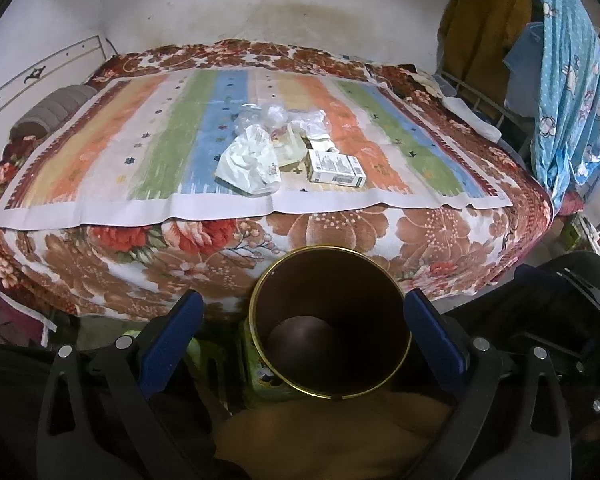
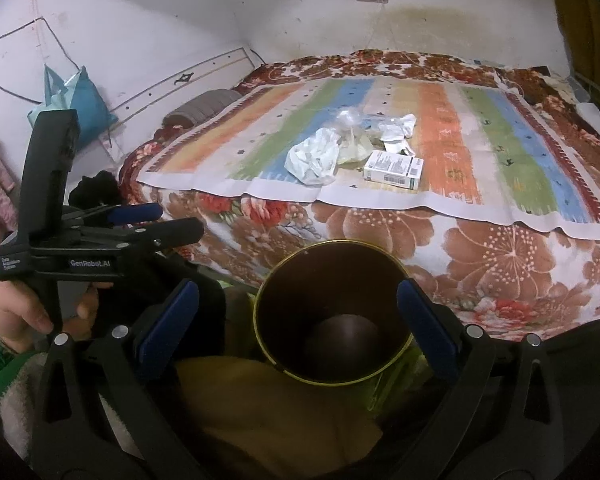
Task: Collect trash
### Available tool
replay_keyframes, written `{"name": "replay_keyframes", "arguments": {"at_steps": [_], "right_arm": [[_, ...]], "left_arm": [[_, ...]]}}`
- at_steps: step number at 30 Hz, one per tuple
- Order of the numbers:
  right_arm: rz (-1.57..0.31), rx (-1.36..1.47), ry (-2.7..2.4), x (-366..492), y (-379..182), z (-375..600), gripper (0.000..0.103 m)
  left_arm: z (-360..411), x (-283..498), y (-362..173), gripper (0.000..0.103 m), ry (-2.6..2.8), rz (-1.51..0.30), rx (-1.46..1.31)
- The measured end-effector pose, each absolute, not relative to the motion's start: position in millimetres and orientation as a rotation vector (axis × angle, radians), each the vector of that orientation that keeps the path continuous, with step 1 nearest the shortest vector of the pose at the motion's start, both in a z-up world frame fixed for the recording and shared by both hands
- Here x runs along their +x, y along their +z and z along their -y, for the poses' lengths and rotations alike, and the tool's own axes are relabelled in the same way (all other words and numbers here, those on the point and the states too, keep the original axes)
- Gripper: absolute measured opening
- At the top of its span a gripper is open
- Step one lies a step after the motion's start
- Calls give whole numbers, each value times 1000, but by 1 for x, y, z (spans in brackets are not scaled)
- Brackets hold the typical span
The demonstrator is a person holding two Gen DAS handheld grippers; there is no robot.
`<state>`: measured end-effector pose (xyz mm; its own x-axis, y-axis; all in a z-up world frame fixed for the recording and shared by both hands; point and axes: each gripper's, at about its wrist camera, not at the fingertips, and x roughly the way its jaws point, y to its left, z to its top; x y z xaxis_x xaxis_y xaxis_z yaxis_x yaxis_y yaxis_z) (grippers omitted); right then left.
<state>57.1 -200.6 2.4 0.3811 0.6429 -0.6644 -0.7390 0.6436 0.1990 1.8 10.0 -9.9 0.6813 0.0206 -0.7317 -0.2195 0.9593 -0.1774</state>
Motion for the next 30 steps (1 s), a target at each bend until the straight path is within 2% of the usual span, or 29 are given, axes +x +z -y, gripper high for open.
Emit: {"name": "replay_keyframes", "arguments": {"at_steps": [30], "right_arm": [[-760,-155,907,51,7,198,95]], "left_arm": [[-18,1,-10,97,182,-805,-306]]}}
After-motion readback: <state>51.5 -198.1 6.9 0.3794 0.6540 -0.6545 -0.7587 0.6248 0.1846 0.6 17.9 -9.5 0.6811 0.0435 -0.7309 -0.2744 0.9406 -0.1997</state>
